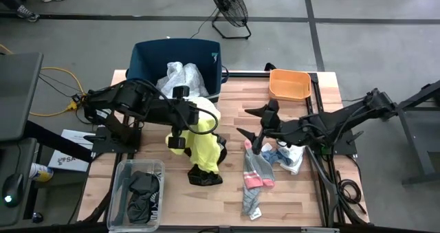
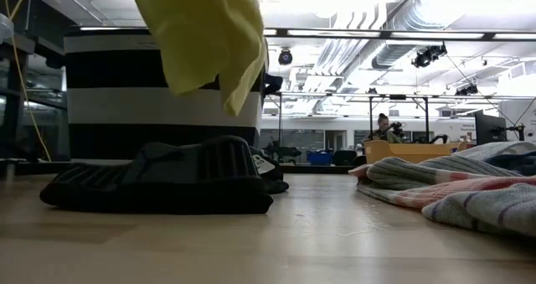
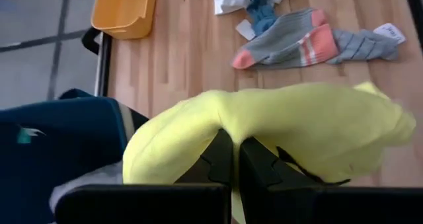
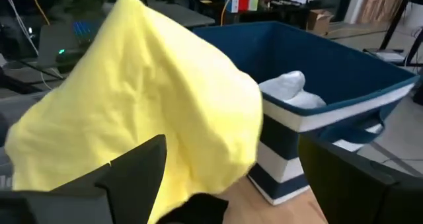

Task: Pick & Place Cloths
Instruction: Put the yellow shirt into the laundry bin

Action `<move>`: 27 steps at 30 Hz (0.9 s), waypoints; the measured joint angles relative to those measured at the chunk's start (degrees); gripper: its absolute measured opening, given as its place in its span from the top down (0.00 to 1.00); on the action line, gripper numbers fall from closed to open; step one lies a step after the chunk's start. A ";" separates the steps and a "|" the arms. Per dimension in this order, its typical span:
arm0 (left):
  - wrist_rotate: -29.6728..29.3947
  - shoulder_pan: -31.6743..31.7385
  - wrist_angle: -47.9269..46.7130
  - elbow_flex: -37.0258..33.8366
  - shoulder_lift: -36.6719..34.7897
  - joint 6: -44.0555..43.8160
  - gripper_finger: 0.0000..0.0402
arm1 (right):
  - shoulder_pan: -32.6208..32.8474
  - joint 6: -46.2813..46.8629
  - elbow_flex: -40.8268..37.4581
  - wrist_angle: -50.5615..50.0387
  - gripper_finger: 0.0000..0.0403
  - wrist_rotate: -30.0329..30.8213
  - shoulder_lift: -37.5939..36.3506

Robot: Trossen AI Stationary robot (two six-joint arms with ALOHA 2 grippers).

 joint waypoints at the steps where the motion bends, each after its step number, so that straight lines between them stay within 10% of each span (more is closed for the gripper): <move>1: -0.64 0.00 0.21 0.00 0.00 0.71 1.00 | -0.14 -0.35 0.00 0.92 0.18 -0.26 0.50; 14: -2.06 0.00 4.93 0.00 0.00 10.63 1.00 | -0.90 -5.60 0.00 8.71 0.18 -5.10 1.52; 27: -19.06 0.00 10.43 0.00 -1.27 14.00 1.00 | -0.90 -6.22 0.00 8.57 0.18 -5.12 1.52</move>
